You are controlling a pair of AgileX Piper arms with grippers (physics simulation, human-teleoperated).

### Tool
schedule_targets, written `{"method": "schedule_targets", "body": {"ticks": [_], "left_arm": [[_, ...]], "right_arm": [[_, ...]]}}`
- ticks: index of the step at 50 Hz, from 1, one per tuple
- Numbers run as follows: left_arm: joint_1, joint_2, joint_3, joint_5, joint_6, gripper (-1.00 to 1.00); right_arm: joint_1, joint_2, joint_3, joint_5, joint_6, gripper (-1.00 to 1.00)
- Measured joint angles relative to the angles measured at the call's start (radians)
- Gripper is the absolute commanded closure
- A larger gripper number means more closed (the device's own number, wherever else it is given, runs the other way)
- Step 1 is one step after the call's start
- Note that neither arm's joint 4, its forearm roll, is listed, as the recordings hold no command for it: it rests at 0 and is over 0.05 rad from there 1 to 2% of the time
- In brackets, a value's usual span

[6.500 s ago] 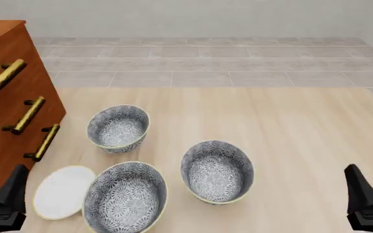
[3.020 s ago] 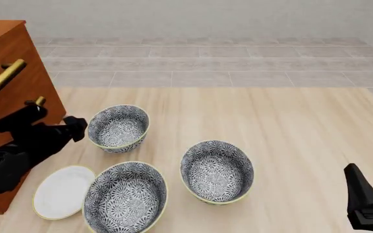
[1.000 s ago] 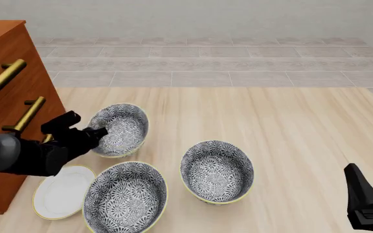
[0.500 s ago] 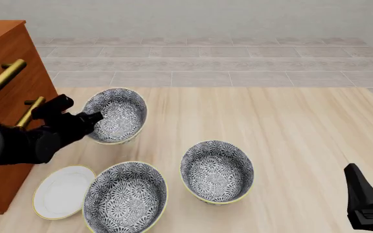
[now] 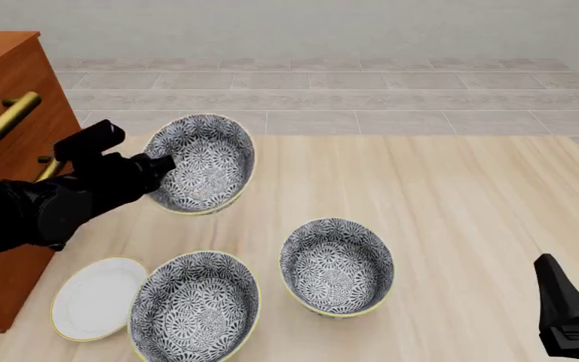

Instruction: Stack the bowl at the front on the bowl in the middle.

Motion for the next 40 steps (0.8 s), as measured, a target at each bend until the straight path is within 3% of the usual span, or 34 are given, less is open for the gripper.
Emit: {"method": "schedule_targets", "body": {"ticks": [20, 40], "left_arm": [[-0.149, -0.113, 0.019, 0.099, 0.038, 1.00], [-0.292, -0.078, -0.099, 0.205, 0.123, 1.00]], "right_arm": [[0.000, 0.000, 0.000, 0.000, 0.000, -1.00], [0.000, 0.000, 0.000, 0.000, 0.000, -1.00]]}}
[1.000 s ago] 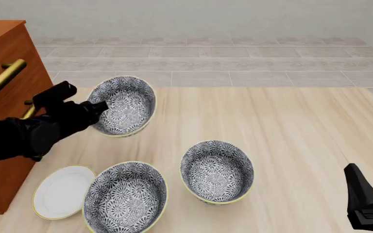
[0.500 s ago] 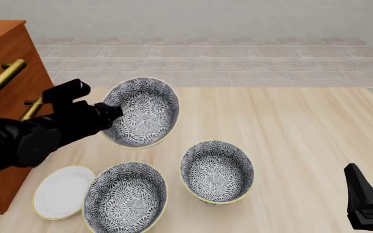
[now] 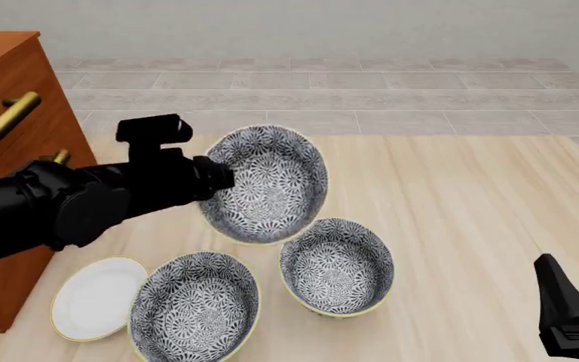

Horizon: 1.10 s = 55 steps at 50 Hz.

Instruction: Stack the bowl at the front on the bowl in the middle.

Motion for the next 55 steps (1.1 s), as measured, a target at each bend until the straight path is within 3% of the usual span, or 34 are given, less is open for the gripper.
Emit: {"method": "schedule_targets", "body": {"ticks": [25, 55], "left_arm": [[-0.161, 0.101, -0.176, 0.107, 0.054, 1.00], [-0.251, 0.227, -0.216, 0.060, 0.046, 1.00]], "right_arm": [[0.000, 0.000, 0.000, 0.000, 0.000, -1.00], [0.000, 0.000, 0.000, 0.000, 0.000, -1.00]]}}
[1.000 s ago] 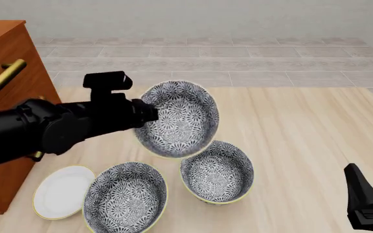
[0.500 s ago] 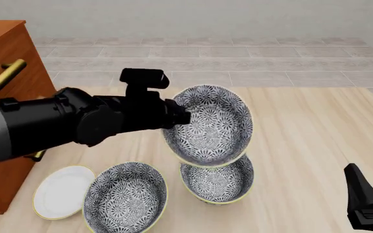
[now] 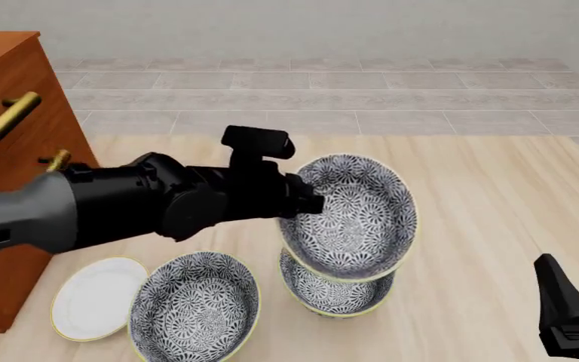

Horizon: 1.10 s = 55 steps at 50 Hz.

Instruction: Stack the bowl at the front on the bowl in the middle.

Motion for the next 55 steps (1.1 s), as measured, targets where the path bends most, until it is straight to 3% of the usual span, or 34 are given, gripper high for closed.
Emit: {"method": "schedule_targets", "body": {"ticks": [55], "left_arm": [[-0.019, 0.108, 0.071, -0.114, -0.001, 1.00]], "right_arm": [[0.000, 0.000, 0.000, 0.000, 0.000, -1.00]]}}
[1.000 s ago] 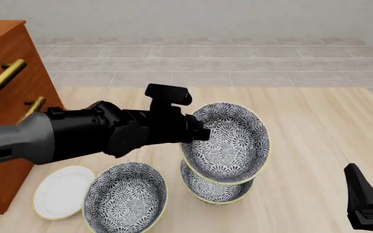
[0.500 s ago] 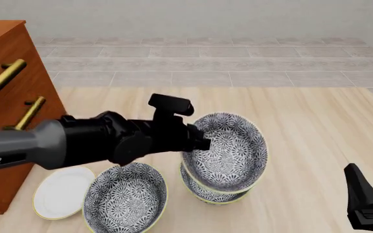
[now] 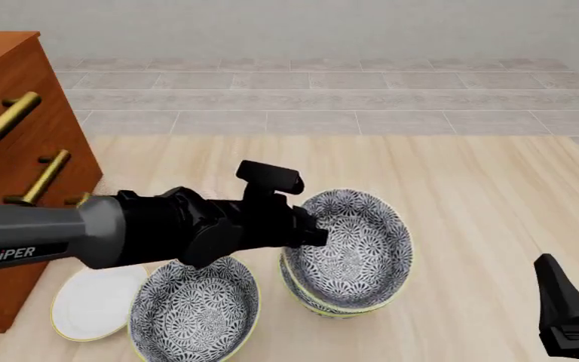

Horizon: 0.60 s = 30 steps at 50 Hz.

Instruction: Stack the bowl at the front on the bowl in the middle.

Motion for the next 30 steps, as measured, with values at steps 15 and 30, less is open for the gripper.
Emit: {"method": "schedule_targets", "body": {"ticks": [15, 30], "left_arm": [[-0.004, 0.031, 0.004, -0.022, -0.001, 1.00], [0.003, 0.027, 0.011, -0.029, 0.010, -1.00]], "right_arm": [[0.000, 0.000, 0.000, 0.000, 0.000, -1.00], [0.000, 0.000, 0.000, 0.000, 0.000, -1.00]]}}
